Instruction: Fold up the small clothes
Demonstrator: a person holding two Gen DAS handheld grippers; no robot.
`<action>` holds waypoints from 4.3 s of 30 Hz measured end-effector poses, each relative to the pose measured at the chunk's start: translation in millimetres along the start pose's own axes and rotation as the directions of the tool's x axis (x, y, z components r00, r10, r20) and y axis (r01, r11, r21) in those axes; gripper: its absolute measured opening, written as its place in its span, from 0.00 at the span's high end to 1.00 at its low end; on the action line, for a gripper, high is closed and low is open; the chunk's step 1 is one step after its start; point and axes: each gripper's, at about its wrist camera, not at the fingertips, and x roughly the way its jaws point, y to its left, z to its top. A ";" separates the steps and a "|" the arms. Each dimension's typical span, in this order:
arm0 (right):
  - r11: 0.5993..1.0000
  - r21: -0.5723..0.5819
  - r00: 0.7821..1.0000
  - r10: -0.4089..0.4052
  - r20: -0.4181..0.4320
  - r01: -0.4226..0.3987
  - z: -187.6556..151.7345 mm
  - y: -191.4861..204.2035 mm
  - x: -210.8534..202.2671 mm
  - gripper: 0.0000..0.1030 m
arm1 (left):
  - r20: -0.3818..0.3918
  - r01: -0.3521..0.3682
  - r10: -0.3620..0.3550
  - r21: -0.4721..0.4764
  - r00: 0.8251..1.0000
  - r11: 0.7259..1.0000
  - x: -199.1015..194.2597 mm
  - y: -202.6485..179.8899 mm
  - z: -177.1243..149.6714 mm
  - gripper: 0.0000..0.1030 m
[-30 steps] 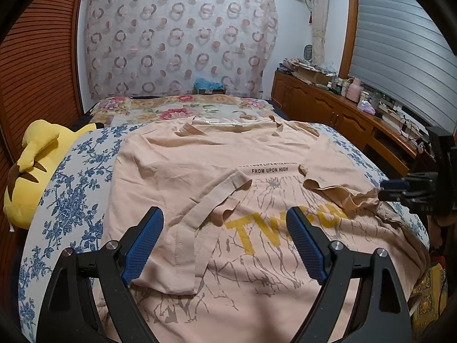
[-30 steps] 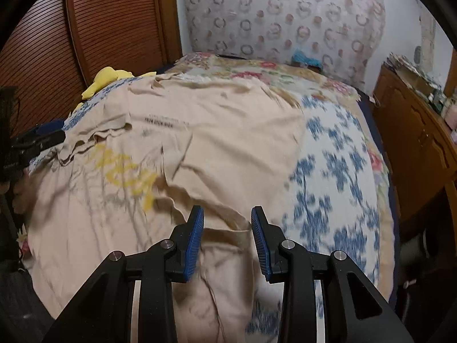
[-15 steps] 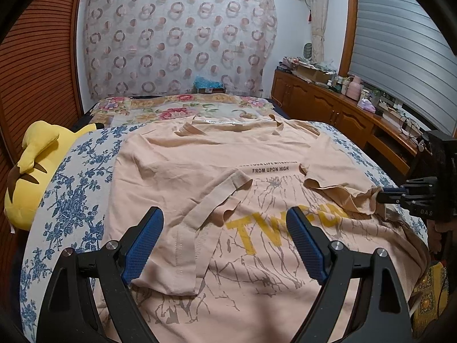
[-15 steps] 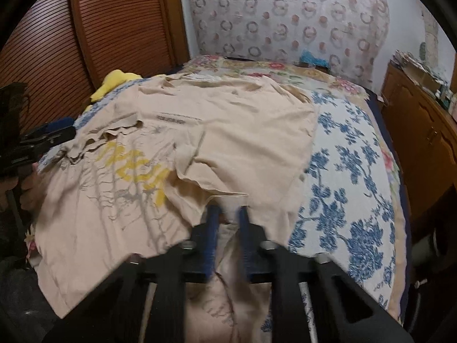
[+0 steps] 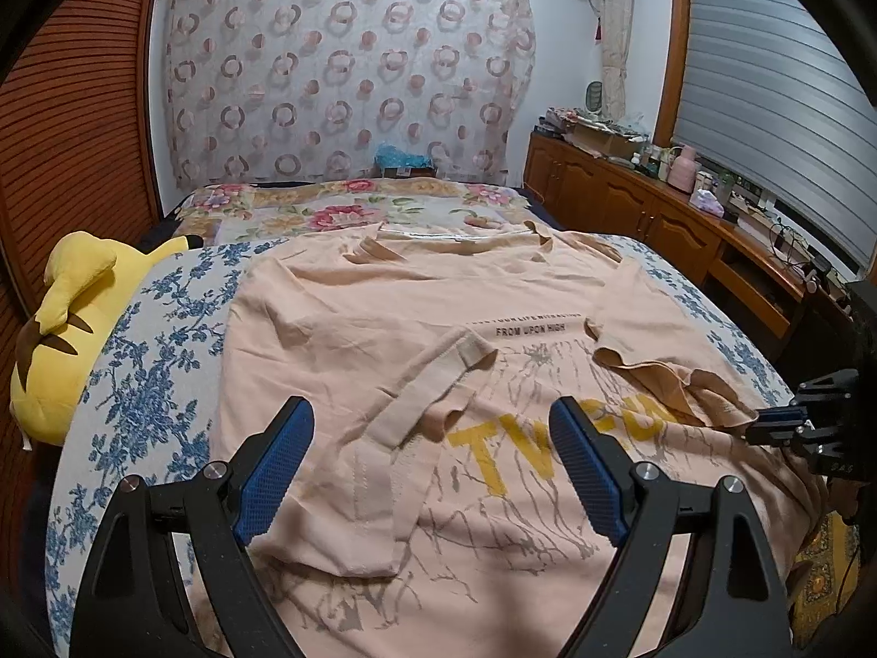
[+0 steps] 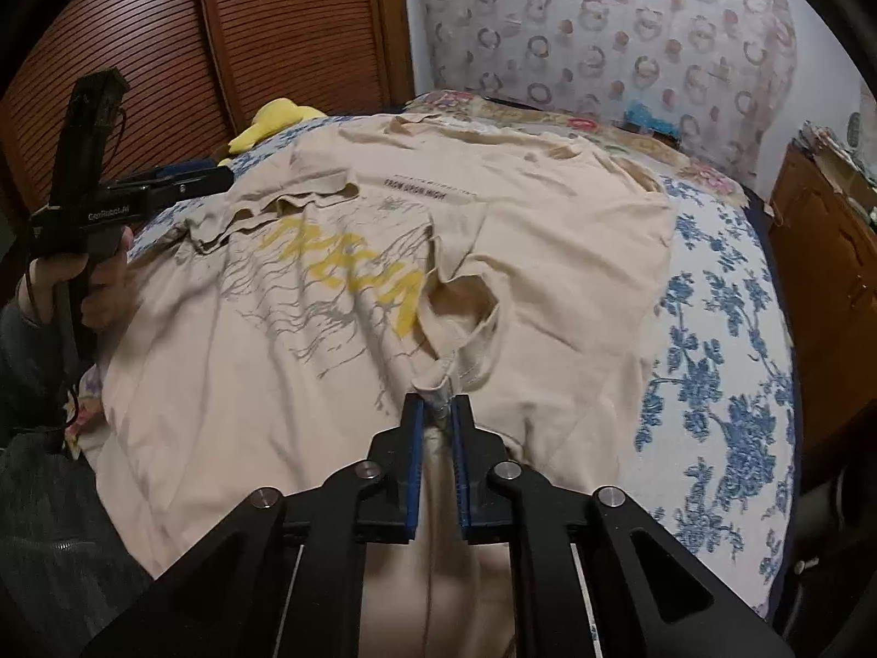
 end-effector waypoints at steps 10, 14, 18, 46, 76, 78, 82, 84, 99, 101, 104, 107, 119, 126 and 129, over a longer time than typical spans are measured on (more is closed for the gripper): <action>0.997 -0.006 0.995 -0.082 0.061 0.082 22.7 -5.9 -20.3 0.57 | -0.014 -0.063 0.064 0.037 0.998 0.997 11.0 26.2 25.6 0.14; 0.992 0.038 0.991 -0.120 0.057 0.118 34.7 -27.5 -9.3 0.57 | -0.028 -0.084 0.086 0.059 0.996 0.995 23.7 32.1 35.8 0.14; 0.984 0.073 0.985 -0.167 0.039 0.164 48.5 -48.1 13.2 0.57 | -0.053 -0.104 0.108 0.078 0.993 0.992 40.6 41.9 46.8 0.14; 0.964 0.155 0.977 -0.215 -0.015 0.214 103.7 -102.1 98.6 0.45 | -0.244 -0.112 0.119 0.041 0.962 0.993 152.6 134.1 87.2 0.21; 0.981 0.067 0.978 -0.186 0.091 0.180 140.9 -110.0 82.7 0.95 | -0.124 -0.014 0.015 0.008 0.992 1.000 111.9 124.1 124.4 0.94; 0.981 0.073 0.975 -0.186 0.119 0.178 141.2 -108.5 68.0 0.95 | -0.101 -0.008 0.010 0.016 0.995 1.000 96.2 118.0 126.0 0.94; 0.982 0.058 0.970 -0.189 0.153 0.182 130.3 -95.7 43.8 0.95 | -0.068 0.002 0.000 0.036 0.998 0.999 64.0 106.5 117.2 0.94; 0.983 0.057 0.968 -0.184 0.169 0.177 121.4 -91.3 32.0 0.95 | -0.059 0.002 0.000 0.042 0.998 0.999 50.1 101.9 108.5 0.94; 0.990 0.112 0.969 -0.107 0.222 0.083 11.3 -40.0 -41.2 0.95 | 0.041 0.024 -0.024 -0.001 0.999 1.000 -61.6 75.7 17.4 0.94; 0.989 0.123 0.970 -0.105 0.218 0.079 -2.1 -37.2 -48.0 0.95 | 0.036 0.036 -0.036 -0.012 0.999 0.999 -67.4 72.3 7.0 0.94; 0.989 0.132 0.974 -0.091 0.207 0.064 -13.7 -31.4 -57.8 0.95 | 0.024 0.053 -0.053 -0.008 0.998 0.999 -74.7 66.9 -2.9 0.94; 0.989 0.119 0.974 -0.105 0.200 0.082 -23.9 -24.5 -73.2 0.95 | 0.027 0.060 -0.061 0.013 0.998 0.998 -86.1 58.9 -10.8 0.94; 0.992 0.103 0.987 -0.081 0.141 0.067 -51.5 -2.1 -114.9 0.95 | 0.003 0.062 -0.062 0.003 0.998 0.998 -119.1 55.7 -23.4 0.89; 0.992 0.097 0.991 -0.093 0.098 0.083 -48.7 -3.5 -102.2 0.77 | -0.024 0.027 -0.028 -0.035 0.999 0.999 -101.5 72.9 -24.9 0.57; 0.991 0.096 0.989 -0.107 0.105 0.097 -43.6 -9.8 -98.3 0.60 | -0.037 0.012 -0.013 -0.036 0.999 0.999 -94.0 78.0 -22.4 0.38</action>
